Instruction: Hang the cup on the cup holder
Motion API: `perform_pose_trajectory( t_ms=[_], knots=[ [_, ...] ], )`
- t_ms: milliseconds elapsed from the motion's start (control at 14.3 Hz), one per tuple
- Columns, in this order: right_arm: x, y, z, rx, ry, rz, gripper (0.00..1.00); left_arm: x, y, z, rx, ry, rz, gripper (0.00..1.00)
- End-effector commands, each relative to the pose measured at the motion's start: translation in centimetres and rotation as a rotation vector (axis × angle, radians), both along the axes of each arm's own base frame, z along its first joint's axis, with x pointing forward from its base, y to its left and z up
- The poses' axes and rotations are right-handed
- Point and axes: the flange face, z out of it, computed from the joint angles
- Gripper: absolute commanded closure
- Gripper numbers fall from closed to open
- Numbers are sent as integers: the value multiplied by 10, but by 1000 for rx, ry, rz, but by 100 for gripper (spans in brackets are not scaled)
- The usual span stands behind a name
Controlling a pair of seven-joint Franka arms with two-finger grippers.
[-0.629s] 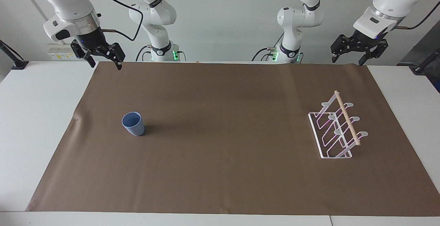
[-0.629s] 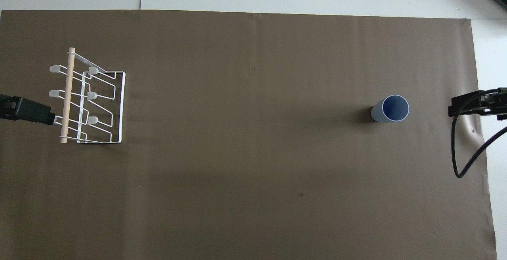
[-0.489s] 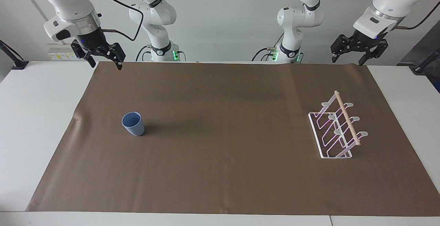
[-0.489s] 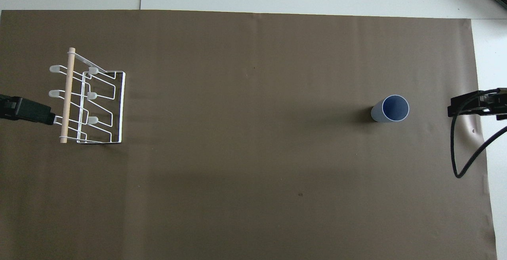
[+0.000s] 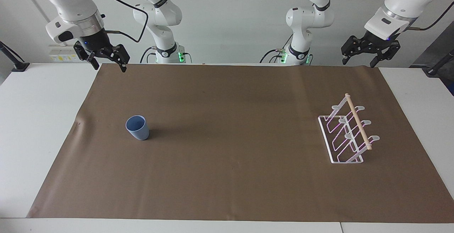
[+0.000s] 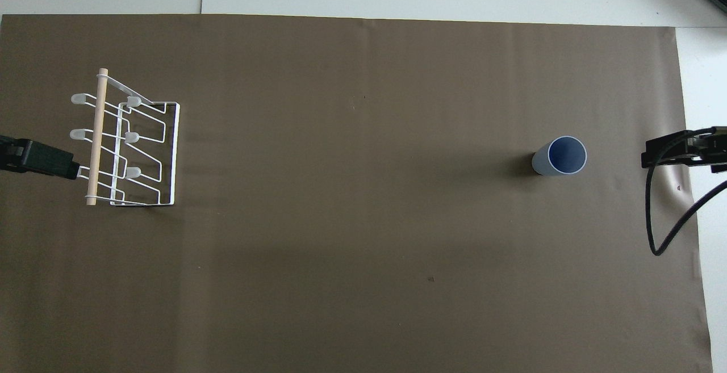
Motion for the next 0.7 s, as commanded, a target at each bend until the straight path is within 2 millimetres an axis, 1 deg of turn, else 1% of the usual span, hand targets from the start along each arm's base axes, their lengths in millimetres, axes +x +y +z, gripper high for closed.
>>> perform_pose_trajectory(
  t_ms=[0,70,210,349,419,489,559,629],
  knots=[
    [-4,-1,1,23,-3,12,0,-8,3,2,22,-9,-1,0],
    [-4,-6,-1,22,-4,9,0,-8,3,2,22,-9,-1,0],
    [-3,-2,-4,16,-25,24,0,-8,3,1,23,-4,-4,0],
    [-5,-2,-4,22,-21,34,0,-8,3,1,22,-7,-4,0],
    [-7,-2,-5,23,-6,72,0,-8,3,1,22,-7,-4,0],
    [-9,-5,-9,24,7,95,0,-8,3,1,22,-7,-6,0],
    [-12,-6,-10,24,12,92,0,-8,3,1,22,-7,-4,0],
    [-17,-7,-16,16,19,96,0,-8,3,1,22,-7,-4,0]
  ],
)
